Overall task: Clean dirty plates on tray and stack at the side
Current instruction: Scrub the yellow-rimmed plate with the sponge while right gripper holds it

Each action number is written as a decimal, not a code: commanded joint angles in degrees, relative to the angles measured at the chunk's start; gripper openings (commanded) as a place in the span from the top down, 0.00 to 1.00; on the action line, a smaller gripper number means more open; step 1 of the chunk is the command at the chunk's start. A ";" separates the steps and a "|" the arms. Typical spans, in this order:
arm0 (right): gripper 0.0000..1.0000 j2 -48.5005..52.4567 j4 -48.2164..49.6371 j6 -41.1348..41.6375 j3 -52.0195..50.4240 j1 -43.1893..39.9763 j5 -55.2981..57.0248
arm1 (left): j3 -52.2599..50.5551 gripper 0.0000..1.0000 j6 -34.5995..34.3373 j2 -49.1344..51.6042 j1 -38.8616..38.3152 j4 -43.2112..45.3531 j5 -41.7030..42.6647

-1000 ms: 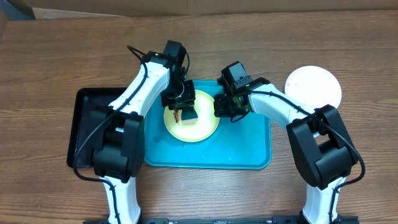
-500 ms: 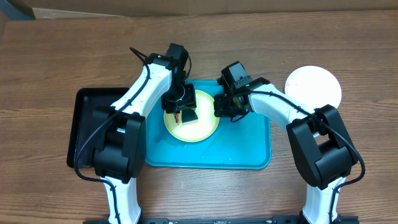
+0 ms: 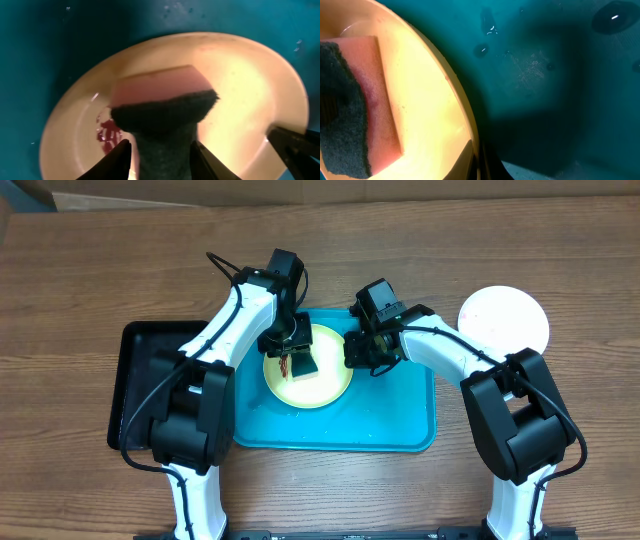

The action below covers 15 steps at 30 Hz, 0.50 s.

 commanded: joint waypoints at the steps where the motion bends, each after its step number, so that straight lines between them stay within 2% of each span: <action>1: 0.96 2.47 -0.22 -0.17 -2.03 0.22 2.95 | -0.37 0.61 -0.13 -1.38 -0.57 0.22 2.34; 12: 0.96 2.47 -0.24 -0.17 -2.03 0.22 2.95 | -3.04 0.60 -0.11 -1.38 -0.59 0.66 1.01; 15: 0.96 2.47 -0.24 -0.17 -2.03 0.22 2.95 | -4.61 0.67 -0.13 -1.38 -0.59 1.77 1.05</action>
